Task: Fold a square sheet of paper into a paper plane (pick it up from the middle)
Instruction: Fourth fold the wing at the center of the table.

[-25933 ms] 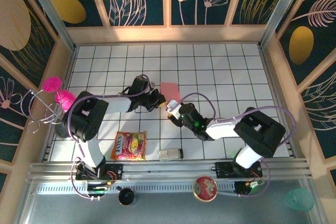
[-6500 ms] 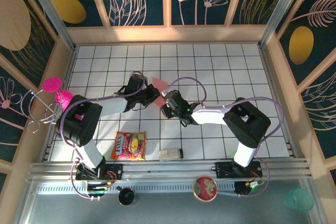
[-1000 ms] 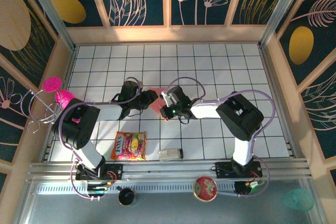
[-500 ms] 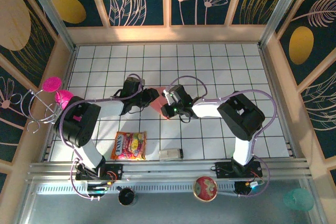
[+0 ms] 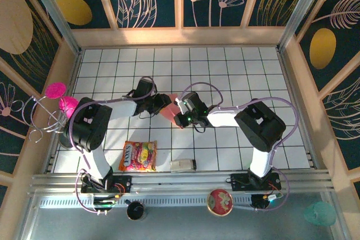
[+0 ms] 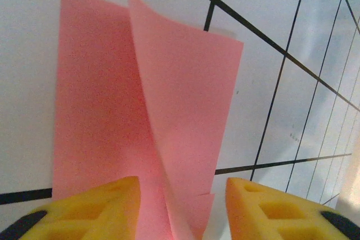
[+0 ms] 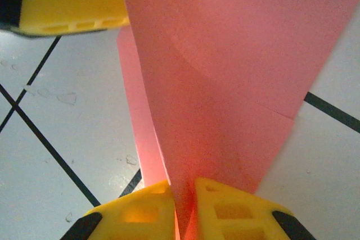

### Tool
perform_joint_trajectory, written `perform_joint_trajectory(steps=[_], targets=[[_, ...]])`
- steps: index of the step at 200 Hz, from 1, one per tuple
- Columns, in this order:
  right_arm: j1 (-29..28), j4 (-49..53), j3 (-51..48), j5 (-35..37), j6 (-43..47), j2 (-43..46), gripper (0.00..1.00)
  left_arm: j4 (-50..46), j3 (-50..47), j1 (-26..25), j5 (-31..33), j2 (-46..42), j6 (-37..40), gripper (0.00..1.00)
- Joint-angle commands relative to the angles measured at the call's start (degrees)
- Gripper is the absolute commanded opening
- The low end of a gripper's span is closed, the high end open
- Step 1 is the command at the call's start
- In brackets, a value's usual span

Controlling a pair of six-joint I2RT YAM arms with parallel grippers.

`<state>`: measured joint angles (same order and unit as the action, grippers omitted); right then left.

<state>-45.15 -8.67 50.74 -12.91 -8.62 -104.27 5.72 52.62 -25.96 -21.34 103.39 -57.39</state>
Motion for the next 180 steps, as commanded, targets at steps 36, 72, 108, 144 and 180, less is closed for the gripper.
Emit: perform_joint_trajectory(steps=[36,72,108,144,180], targets=[[0.01,1.21,-0.23,2.21,2.04,2.05,0.2,-2.84,2.12,-0.33,-1.19,0.84,-0.38,0.24],[-0.8,2.2,1.24,5.06,0.82,2.05,0.26,-2.9,1.65,-0.33,-1.7,-0.15,-1.49,0.08],[-2.17,2.9,3.17,10.08,-1.44,1.74,0.29,-1.65,1.04,-0.41,-2.17,-0.59,-3.3,0.04],[-3.02,3.3,4.31,13.52,-2.86,0.69,0.29,-0.98,0.6,-0.43,-2.29,-0.57,-3.87,0.04],[-3.11,3.13,4.31,13.52,-2.59,0.25,0.26,-0.97,0.58,-0.48,-2.3,-0.65,-3.9,0.04]])
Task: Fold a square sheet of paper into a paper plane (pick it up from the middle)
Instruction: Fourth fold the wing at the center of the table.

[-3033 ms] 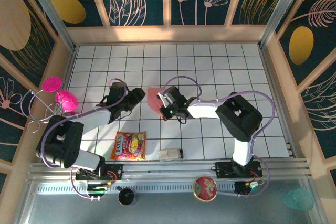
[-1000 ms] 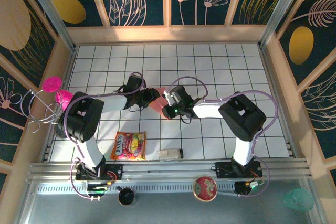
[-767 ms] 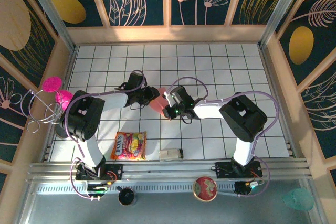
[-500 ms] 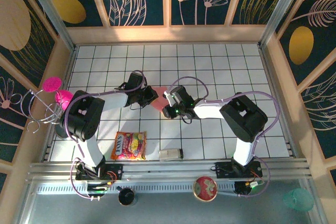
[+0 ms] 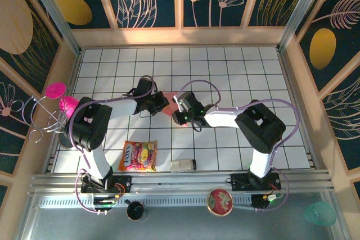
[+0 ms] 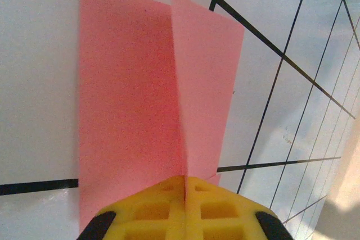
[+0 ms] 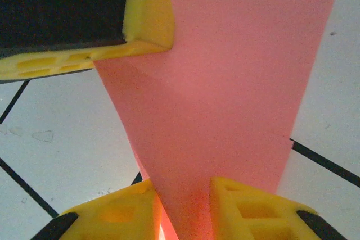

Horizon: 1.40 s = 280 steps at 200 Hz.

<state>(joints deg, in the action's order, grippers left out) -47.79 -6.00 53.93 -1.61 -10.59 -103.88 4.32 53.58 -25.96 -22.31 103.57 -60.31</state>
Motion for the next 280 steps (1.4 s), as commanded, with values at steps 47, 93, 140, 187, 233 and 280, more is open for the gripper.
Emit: perform_joint_trajectory(steps=[47,93,140,187,233,280], targets=[[-0.46,-0.74,-0.49,0.52,0.02,0.24,0.18,0.18,-0.49,-0.41,-0.6,-1.46,-0.98,0.12],[-0.46,-3.16,-2.9,-2.16,-0.49,0.67,0.12,-2.3,0.19,0.75,4.9,-4.91,0.2,0.35],[0.61,-5.32,-4.32,-6.94,-2.36,0.96,0.08,-0.04,-2.33,2.14,9.07,-10.79,-0.47,0.47],[4.44,-6.24,-4.05,-17.5,-5.59,1.41,0.05,6.16,-7.85,2.22,8.8,-14.38,-1.7,0.49],[8.74,-10.02,-4.76,-27.99,-11.11,0.71,0.04,15.06,-14.05,2.14,5.39,-16.85,-3.7,0.5],[12.49,-16.7,-6.89,-36.2,-18.06,-1.02,0.04,21.73,-18.48,0.86,3.46,-16.21,-6.0,0.51]])
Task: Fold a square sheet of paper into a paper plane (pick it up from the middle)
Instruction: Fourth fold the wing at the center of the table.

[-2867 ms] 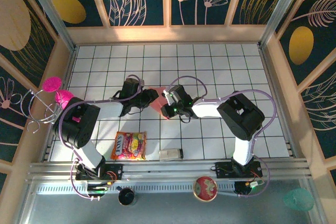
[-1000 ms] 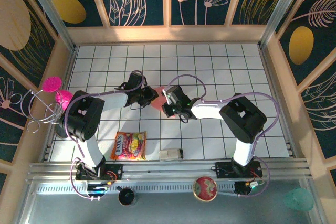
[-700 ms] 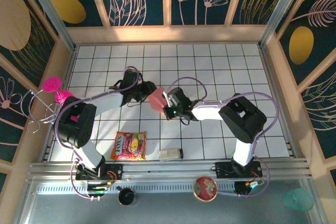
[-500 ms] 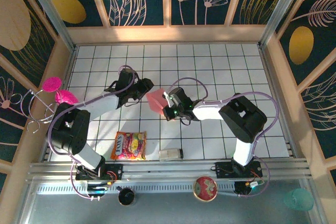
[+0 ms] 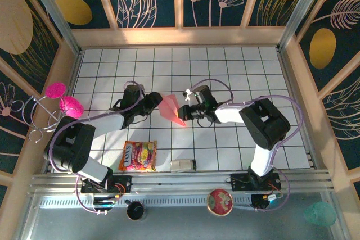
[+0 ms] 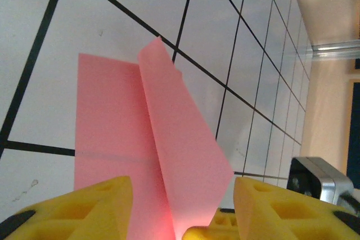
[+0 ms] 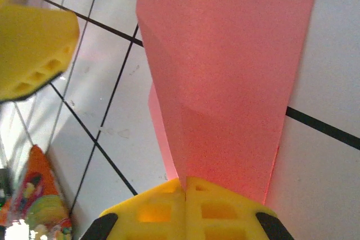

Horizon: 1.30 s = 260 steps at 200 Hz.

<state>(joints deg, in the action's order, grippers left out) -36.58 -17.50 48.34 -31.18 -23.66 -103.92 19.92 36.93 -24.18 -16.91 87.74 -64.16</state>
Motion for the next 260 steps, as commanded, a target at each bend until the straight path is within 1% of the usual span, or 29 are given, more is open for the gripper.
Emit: perform_joint_trajectory(steps=[1,67,141,169,191,207,229,247,258,260], targets=[[1.35,-5.24,-1.3,-6.75,-5.08,-1.0,0.04,6.24,-1.84,-0.97,-1.97,-0.34,-2.13,0.51],[3.12,-11.0,-2.79,-11.71,-10.99,-4.33,0.03,9.86,-2.55,-3.74,-4.31,4.29,-2.68,0.51],[4.92,-17.75,-4.29,-16.78,-18.46,-7.33,0.02,10.92,-2.12,-4.88,-5.49,7.14,-1.88,0.52],[4.9,-18.0,-4.13,-17.42,-20.32,-8.38,0.02,10.52,-0.75,-5.21,-6.21,8.35,-1.36,0.52],[4.94,-17.86,-4.13,-17.77,-21.37,-8.76,0.02,8.27,0.76,-5.43,-5.88,9.32,-0.41,0.53],[4.93,-18.12,-4.43,-17.93,-22.0,-8.88,0.02,5.45,2.01,-5.51,-4.93,9.61,0.82,0.55],[4.91,-18.51,-4.57,-18.13,-22.48,-9.08,0.02,-0.43,4.42,-5.94,-1.9,9.87,3.41,0.58],[4.85,-18.76,-4.65,-18.15,-22.7,-9.32,0.02,-5.69,6.52,-6.3,1.21,10.13,5.22,0.58],[4.88,-19.01,-4.65,-18.21,-22.87,-9.5,0.02,-7.16,7.13,-6.53,2.47,10.11,5.93,0.57],[6.04,-18.99,-4.72,-18.22,-22.86,-9.51,0.03,-7.28,7.2,-6.57,2.66,10.13,5.96,0.57]])
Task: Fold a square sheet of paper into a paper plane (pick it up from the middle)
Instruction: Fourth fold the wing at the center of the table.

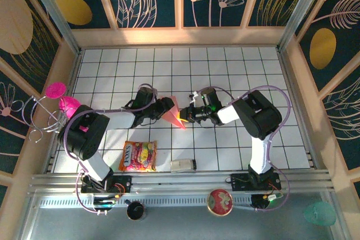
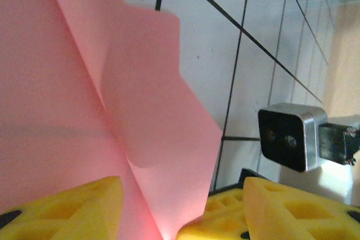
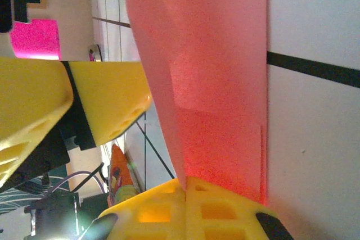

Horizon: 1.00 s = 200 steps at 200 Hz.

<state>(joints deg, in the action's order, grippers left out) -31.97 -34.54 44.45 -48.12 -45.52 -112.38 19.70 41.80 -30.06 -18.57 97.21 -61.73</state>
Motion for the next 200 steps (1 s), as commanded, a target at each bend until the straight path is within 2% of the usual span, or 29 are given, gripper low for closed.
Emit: perform_joint_trajectory(steps=[1,47,110,147,200], targets=[[1.63,-2.02,-0.89,-1.28,-0.99,-1.07,0.02,-7.1,2.37,-0.69,4.41,0.64,3.54,0.57],[1.91,-2.55,-1.12,-1.19,-1.42,-1.33,0.02,-8.78,4.01,-1.11,5.35,2.82,4.41,0.51],[1.95,-2.88,-1.2,-1.54,-1.44,-1.82,0.03,-11.01,7.57,-1.83,5.1,5.61,6.08,0.57],[1.91,-2.81,-1.16,-1.89,-1.24,-2.29,0.03,-11.16,7.94,-2.15,4.96,5.7,6.42,0.57],[1.91,-2.64,-0.94,-1.98,-1.02,-2.45,0.03,-21.51,11.68,-2.8,10.14,8.7,6.48,0.55]])
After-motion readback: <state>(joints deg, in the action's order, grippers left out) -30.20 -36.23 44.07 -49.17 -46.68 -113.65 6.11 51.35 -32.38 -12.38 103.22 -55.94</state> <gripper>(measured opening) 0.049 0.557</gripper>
